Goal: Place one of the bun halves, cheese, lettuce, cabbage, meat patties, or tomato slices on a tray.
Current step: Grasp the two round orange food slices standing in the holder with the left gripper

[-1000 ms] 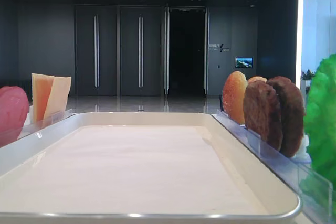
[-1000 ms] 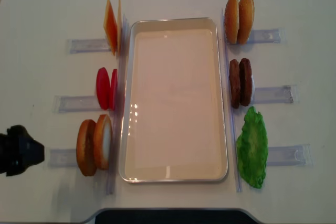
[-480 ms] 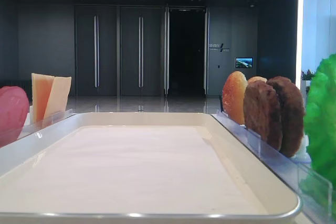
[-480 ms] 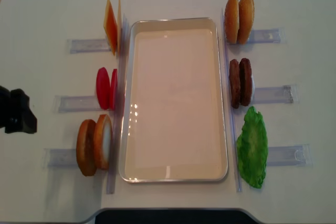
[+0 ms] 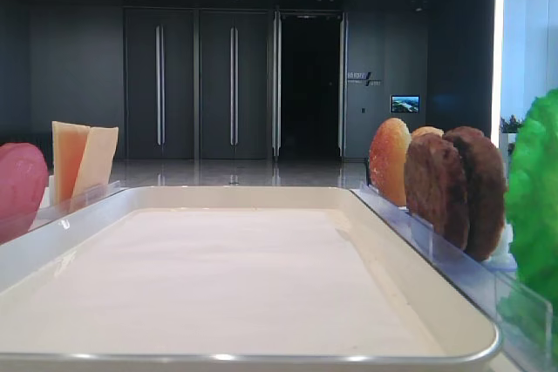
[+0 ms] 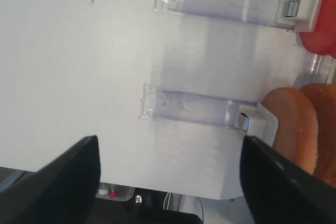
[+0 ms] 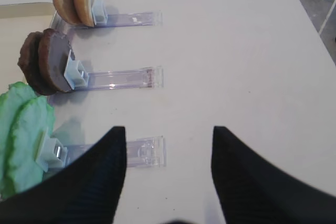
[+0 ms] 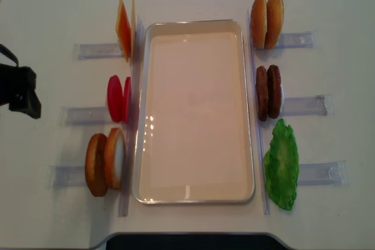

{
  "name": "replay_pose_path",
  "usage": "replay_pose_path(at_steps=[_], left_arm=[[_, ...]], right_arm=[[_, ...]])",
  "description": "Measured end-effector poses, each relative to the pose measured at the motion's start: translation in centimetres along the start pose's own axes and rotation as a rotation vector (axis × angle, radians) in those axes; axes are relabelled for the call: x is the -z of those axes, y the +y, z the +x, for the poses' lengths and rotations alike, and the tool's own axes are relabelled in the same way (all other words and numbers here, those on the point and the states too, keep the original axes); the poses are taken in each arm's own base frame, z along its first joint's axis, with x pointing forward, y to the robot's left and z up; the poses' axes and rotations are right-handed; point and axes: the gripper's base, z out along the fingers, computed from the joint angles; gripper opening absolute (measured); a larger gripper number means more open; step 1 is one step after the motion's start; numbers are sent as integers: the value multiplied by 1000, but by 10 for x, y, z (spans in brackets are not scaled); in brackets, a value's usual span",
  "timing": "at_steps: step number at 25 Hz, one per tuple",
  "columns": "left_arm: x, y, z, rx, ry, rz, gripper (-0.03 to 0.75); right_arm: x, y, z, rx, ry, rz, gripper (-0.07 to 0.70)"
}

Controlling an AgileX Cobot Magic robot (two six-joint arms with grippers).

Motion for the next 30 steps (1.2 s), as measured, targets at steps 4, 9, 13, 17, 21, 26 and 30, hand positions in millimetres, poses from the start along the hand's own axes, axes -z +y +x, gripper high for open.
replay_pose_path(at_steps=[4, 9, 13, 17, 21, 26, 30], left_arm=[[-1, 1, -1, -4, 4, -10, 632], [0, 0, -2, 0, -1, 1, 632], [0, -2, -2, 6, 1, 16, 632], [0, -2, -2, 5, 1, 15, 632], [0, -2, -2, 6, 1, 17, 632], [0, -4, -2, 16, 4, 45, 632], [0, -7, -1, 42, 8, 72, 632]], right_arm=[[0, 0, 0, 0, 0, 0, 382], [0, 0, 0, 0, 0, 0, 382], [0, 0, 0, 0, 0, 0, 382], [0, 0, 0, 0, 0, 0, 382], [0, 0, 0, 0, 0, 0, 382], [0, 0, 0, 0, 0, 0, 382], [0, 0, 0, 0, 0, 0, 382]])
